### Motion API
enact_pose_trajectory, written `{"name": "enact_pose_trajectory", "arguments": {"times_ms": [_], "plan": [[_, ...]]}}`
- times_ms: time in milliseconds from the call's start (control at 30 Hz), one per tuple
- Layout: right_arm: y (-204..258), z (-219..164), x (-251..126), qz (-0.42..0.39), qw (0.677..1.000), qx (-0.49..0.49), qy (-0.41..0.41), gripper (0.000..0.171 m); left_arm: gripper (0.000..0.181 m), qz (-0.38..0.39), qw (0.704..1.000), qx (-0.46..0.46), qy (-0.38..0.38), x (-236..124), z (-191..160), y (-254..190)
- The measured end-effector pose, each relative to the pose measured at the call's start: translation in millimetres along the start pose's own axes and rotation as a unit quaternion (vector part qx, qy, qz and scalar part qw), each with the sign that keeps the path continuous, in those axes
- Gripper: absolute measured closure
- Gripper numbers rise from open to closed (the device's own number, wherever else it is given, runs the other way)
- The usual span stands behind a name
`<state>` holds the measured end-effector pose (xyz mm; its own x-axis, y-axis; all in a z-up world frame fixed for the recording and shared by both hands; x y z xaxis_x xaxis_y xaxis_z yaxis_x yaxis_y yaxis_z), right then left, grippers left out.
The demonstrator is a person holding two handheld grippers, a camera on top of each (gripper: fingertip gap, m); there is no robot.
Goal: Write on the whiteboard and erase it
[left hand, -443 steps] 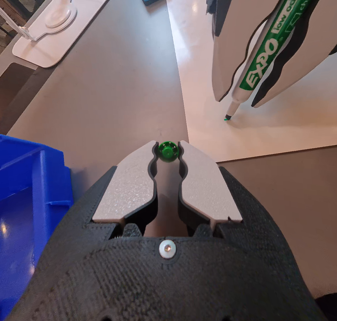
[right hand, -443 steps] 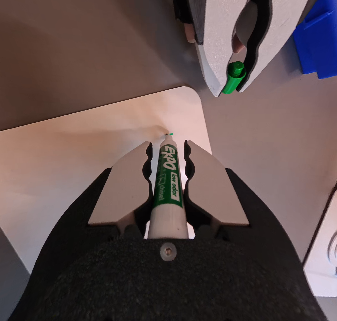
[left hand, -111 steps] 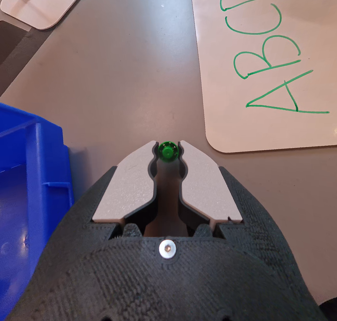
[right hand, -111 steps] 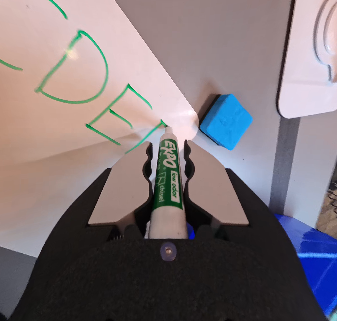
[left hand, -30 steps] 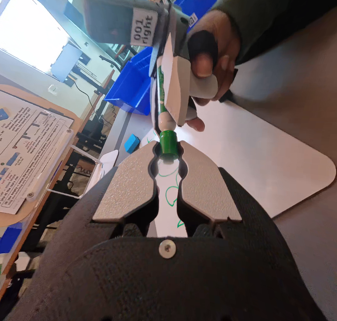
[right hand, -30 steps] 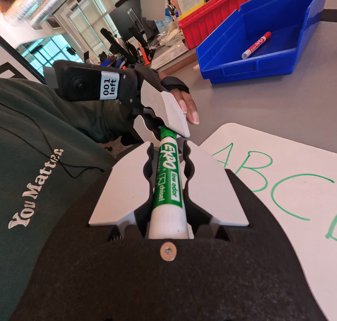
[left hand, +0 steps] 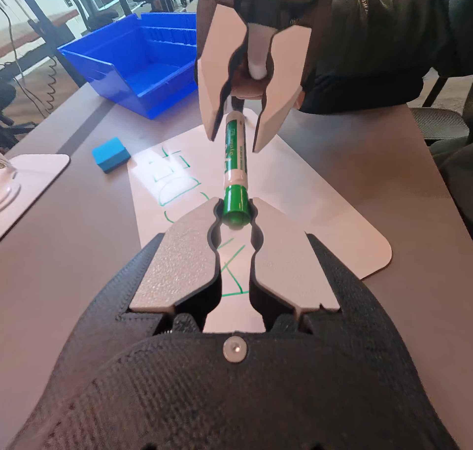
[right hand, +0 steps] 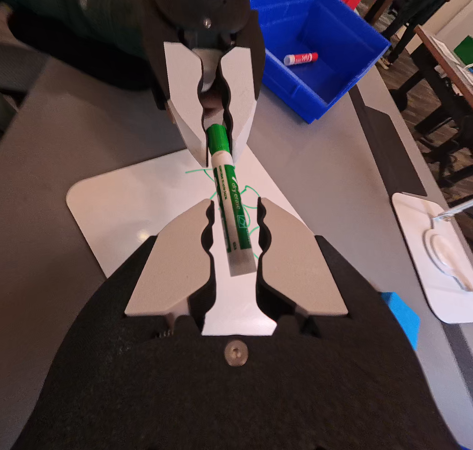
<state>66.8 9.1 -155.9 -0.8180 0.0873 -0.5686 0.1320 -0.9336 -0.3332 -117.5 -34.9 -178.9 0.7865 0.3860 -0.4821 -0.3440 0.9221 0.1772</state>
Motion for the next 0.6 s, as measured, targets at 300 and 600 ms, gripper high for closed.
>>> {"name": "enact_pose_trajectory", "arguments": {"times_ms": [300, 600], "plan": [[19, 1, 18, -0.026, 0.990, -0.095, 0.105, 0.152, 0.162, -0.020, 1.000, -0.008, 0.004, 8, 0, -7], [-32, -11, -22, -0.049, 0.993, 0.109, -0.001, 0.152, 0.163, 0.076, 0.985, -0.070, -0.139, -19, 6, 15]]}}
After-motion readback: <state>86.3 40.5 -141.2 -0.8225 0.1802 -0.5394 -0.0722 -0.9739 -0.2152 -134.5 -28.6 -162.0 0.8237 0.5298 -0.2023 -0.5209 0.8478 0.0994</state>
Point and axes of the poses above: each gripper's, where its closed fingertips meet, x out along the fingers, z out of its top, y = z × x across the jaws, the point moved 9 cm from there along -x, back along the fingers, and after that the axes turned 6 degrees about y, right-handed, at the moved point
